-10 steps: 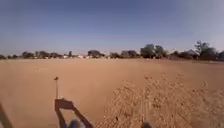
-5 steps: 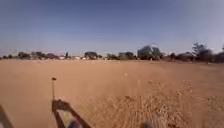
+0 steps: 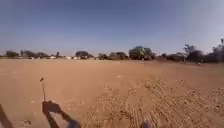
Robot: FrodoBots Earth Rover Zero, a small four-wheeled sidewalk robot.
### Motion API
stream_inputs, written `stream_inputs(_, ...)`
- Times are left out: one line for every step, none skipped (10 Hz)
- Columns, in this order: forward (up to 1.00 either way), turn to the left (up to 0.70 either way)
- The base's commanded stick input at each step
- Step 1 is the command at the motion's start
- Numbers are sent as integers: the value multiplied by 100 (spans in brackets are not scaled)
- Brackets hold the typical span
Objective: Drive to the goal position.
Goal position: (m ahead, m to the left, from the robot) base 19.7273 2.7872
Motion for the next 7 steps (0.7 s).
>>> stream_inputs(100, 0)
stream_inputs(100, 0)
stream_inputs(100, 0)
stream_inputs(100, 0)
stream_inputs(100, 0)
stream_inputs(100, 0)
stream_inputs(100, 0)
